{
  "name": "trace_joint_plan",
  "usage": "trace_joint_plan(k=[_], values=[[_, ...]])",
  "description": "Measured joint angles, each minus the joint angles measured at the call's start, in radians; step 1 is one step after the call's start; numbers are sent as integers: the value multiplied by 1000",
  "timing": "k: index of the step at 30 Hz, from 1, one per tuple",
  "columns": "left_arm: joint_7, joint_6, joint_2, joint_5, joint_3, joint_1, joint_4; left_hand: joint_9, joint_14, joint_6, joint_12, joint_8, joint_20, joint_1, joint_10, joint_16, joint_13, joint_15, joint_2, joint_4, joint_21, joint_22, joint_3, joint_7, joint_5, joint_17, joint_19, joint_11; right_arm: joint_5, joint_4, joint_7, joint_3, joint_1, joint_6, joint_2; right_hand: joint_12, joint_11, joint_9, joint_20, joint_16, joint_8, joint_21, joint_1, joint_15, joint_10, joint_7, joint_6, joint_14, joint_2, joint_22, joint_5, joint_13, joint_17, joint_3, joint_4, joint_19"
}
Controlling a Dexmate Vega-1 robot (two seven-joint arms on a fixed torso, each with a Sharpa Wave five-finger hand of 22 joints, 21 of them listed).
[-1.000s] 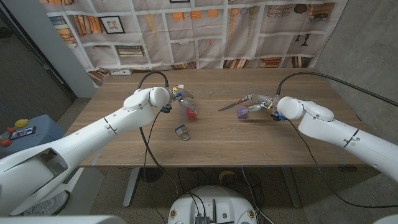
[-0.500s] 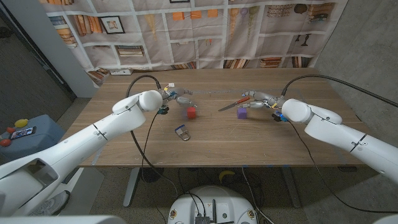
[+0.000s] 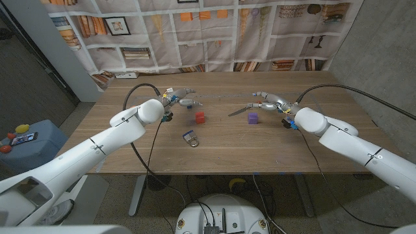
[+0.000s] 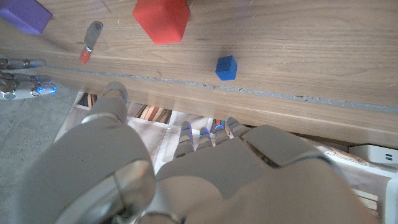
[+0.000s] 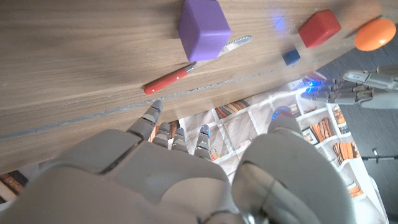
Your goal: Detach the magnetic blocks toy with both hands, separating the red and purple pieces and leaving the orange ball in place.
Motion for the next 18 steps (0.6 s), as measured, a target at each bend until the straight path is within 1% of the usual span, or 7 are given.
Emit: trace_joint_plan(k=[3, 5, 10, 11, 14, 16, 18], values=[[23, -27, -8, -19, -14, 15, 24, 0, 0, -2, 0, 0, 0, -7, 4, 0, 0, 0, 1, 3, 0, 0, -3, 2, 0, 0, 0, -4, 20, 13, -22, 5, -6, 22, 11, 6, -2, 0, -4, 0, -2, 0, -8, -4, 5, -4, 4, 4, 7, 0, -8, -1, -2, 0, 0, 4], [63, -83, -19, -55, -26, 29, 52, 0, -2, -2, 0, 0, 0, -16, 7, 0, 0, -2, 5, 3, 0, 0, -3, 2, 0, 0, 0, -7, 38, 36, -37, 13, -12, 43, 31, 6, -2, 0, -7, 0, -2, 0, -19, -7, 5, 2, 9, 7, -3, 0, -9, -5, -2, -4, 5, 7], [63, -83, -40, -55, -42, 46, 99, 0, 0, -1, 0, 0, -11, -24, 8, 0, 0, -11, 13, 11, 0, 0, -3, 3, 0, 0, 4, -8, 78, 36, -59, 13, -12, 89, 31, 6, -7, -5, -7, 0, -12, 0, -30, -17, 17, -4, 14, 17, 9, 0, -12, -5, -6, -1, 7, 7], [108, -162, -47, -100, -48, 51, 113, 0, 0, 1, 0, 0, -11, -29, 11, 0, 0, -11, 18, 11, 0, 0, -3, 5, 0, 0, 4, -11, 92, 80, -64, 24, -16, 103, 64, 6, -9, -5, -11, 0, -14, 0, -36, -18, 19, 0, 18, 18, 15, 0, -14, -7, -6, -4, 10, 11], [135, -208, -61, -131, -59, 59, 139, -2, 0, 8, 0, 4, -11, -41, 13, 0, 0, -11, 30, 14, 0, 0, -6, 0, 0, 0, 4, -12, 120, 113, -73, 31, -17, 134, 89, 6, -13, -5, -16, 0, -14, 0, -44, -18, 30, -5, 27, 18, 22, 0, -15, -9, -10, -5, 11, 16], [143, -221, -73, -140, -68, 65, 158, -5, 0, 19, 0, 5, -11, -48, 18, 0, 0, -11, 37, 17, 0, 0, -3, -3, 0, 0, 4, -18, 138, 122, -78, 33, -17, 155, 95, 6, -14, -5, -16, 0, -19, 0, -50, -22, 39, 1, 33, 22, 16, 0, -15, -9, -11, -8, 14, 16], [143, -221, -80, -140, -72, 68, 169, -5, 0, 20, 0, 5, -11, -51, 18, 0, 0, -11, 41, 21, 0, 0, -4, -5, 0, 0, 4, -18, 150, 122, -81, 33, -17, 169, 95, 10, -9, -5, -20, 0, -23, 0, -63, -30, 53, 6, 38, 31, 23, 0, -21, -13, -14, -7, 21, 20]])
